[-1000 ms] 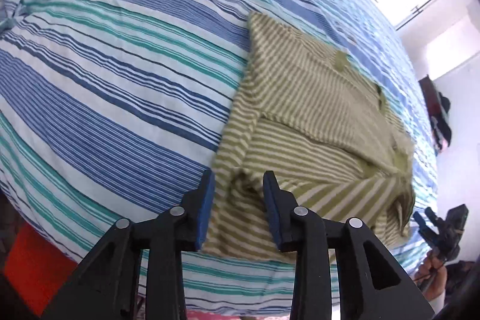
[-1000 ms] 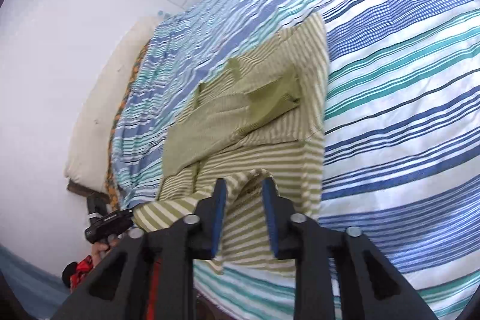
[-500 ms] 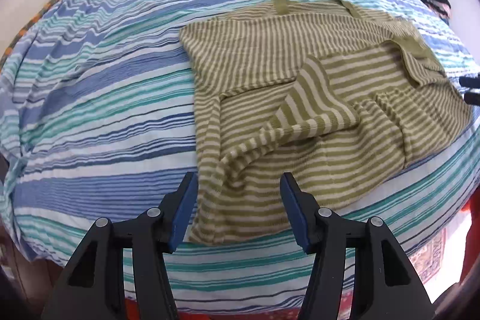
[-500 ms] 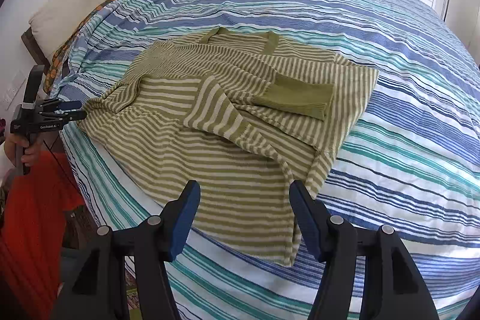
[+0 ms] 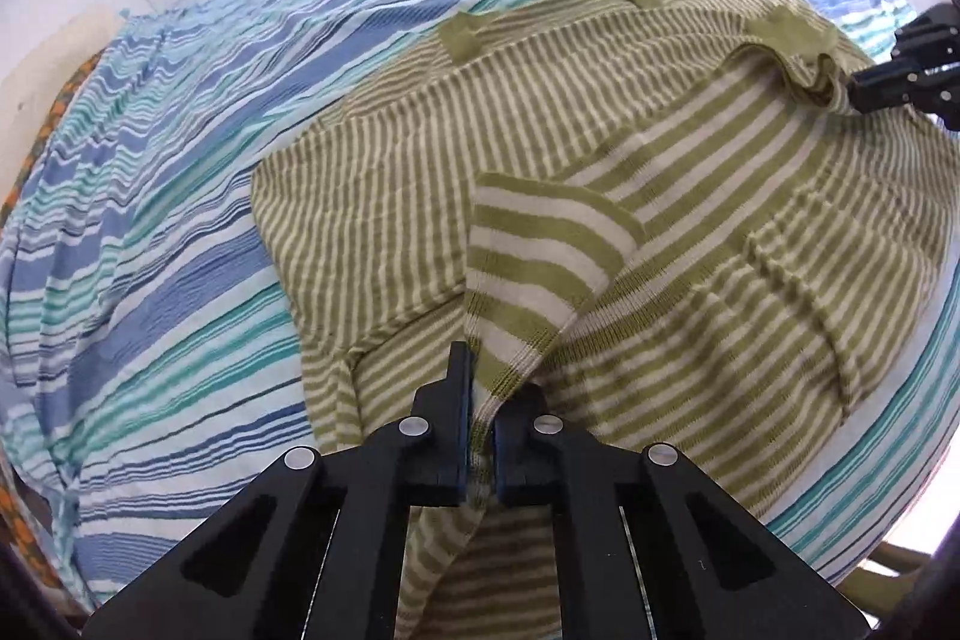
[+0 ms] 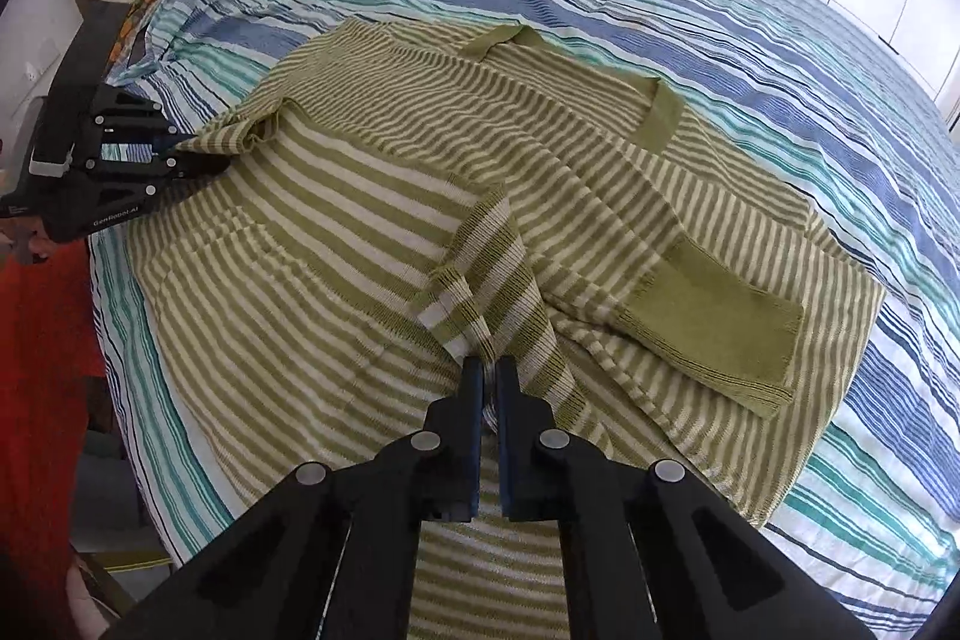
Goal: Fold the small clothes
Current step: 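Grasp the folded cardigan edge with the right gripper while the left gripper grasps the hem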
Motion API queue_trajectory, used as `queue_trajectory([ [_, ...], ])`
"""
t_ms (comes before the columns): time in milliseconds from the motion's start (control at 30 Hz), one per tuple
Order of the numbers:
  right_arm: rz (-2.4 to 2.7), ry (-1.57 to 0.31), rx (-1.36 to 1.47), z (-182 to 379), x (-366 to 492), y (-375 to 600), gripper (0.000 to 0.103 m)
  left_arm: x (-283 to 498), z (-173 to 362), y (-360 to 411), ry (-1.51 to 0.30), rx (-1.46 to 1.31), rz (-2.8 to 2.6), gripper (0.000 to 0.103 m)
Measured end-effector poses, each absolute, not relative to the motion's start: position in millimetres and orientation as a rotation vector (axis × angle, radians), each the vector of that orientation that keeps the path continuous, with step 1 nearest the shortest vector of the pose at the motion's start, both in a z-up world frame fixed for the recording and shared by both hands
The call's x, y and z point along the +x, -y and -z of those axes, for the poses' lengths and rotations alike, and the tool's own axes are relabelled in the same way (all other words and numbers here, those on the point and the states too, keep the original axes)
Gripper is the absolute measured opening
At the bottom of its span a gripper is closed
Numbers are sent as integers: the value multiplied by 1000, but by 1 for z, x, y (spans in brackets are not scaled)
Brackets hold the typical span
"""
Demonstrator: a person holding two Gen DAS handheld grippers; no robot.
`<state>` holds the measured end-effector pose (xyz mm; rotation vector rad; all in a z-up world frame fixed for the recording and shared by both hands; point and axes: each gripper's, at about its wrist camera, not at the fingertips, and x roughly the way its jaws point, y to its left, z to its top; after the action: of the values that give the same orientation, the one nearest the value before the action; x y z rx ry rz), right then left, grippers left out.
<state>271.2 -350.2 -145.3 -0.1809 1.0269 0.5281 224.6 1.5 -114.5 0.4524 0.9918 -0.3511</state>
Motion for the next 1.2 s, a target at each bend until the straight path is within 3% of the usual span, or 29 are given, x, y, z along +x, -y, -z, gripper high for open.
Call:
queue_trajectory([
  [200,-494,-959,184,103,278,410,4,263,71,-40,-980,91,374,3],
  [367,-397,-902,313,88,321,448,4,321,60,-31,-967,50,355,2],
  [633,-300,-886,315,98,394,464,4,398,94,-4,-1019,41,281,2],
  [733,-248,-921,311,120,419,466,4,422,120,-3,-1101,54,170,13],
  [800,-210,-980,308,140,433,466,5,431,136,-13,-1157,67,98,31],
  [900,-153,-1071,281,164,437,473,21,423,126,-40,-1135,11,69,38],
  [1033,-110,-1016,148,155,411,487,24,389,91,-80,-1043,31,30,44],
  [1100,-128,-999,139,146,390,492,28,363,81,-92,-1026,22,64,55],
  [1167,-177,-987,160,134,361,493,47,335,83,-95,-1043,-4,132,66],
  [1200,-189,-984,180,129,344,493,70,322,88,-94,-1053,-8,161,69],
])
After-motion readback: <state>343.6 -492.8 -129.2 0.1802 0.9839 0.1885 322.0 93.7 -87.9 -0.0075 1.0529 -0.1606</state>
